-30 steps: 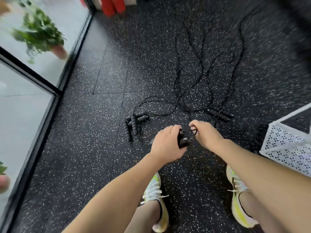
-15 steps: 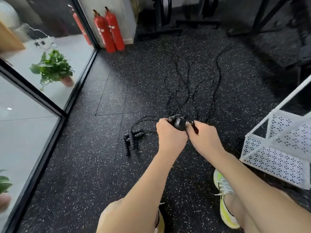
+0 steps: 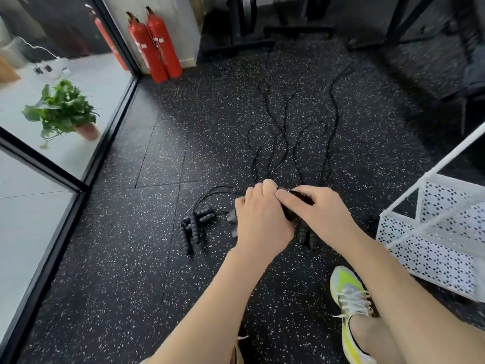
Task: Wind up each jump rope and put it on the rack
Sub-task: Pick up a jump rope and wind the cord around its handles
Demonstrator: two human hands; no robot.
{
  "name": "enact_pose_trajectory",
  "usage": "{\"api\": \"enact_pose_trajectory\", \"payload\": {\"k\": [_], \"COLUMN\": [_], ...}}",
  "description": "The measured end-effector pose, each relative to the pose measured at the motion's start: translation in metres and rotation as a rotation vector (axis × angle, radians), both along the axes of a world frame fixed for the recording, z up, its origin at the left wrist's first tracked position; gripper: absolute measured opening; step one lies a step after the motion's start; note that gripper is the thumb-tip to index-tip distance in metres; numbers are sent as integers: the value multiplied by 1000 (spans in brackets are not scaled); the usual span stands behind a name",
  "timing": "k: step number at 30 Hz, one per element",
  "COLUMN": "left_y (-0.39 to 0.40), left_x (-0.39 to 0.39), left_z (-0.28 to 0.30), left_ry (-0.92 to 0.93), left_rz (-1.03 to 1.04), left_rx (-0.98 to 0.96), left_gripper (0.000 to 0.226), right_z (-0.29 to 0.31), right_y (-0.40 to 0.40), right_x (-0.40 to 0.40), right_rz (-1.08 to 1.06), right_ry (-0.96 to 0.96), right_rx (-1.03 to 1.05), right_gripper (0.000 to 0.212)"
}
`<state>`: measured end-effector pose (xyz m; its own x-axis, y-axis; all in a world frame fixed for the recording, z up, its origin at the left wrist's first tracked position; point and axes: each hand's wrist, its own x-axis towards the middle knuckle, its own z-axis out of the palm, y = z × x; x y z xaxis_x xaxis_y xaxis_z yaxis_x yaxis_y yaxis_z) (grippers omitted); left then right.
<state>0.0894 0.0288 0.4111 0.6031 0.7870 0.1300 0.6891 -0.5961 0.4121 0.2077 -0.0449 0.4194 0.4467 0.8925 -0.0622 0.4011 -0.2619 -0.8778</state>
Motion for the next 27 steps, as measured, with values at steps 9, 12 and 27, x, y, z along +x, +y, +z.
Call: {"api": "enact_pose_trajectory", "payload": {"k": [9, 12, 27], "left_y": [13, 16, 18], "left_x": [3, 0, -10], "left_z": [-3, -1, -1], "left_ry": [60, 35, -127], "left_rz": [-221, -260, 13], "left_rx": [-101, -166, -384], "left_gripper": [104, 108, 27], "right_z": [-5, -8, 1], "right_y": [10, 10, 7], "right_x": [8, 8, 33], "right_rz": [-39, -58, -237], "right_ry": [-21, -33, 61], "right_rx": [29, 48, 107], "right_gripper": [51, 58, 42]}}
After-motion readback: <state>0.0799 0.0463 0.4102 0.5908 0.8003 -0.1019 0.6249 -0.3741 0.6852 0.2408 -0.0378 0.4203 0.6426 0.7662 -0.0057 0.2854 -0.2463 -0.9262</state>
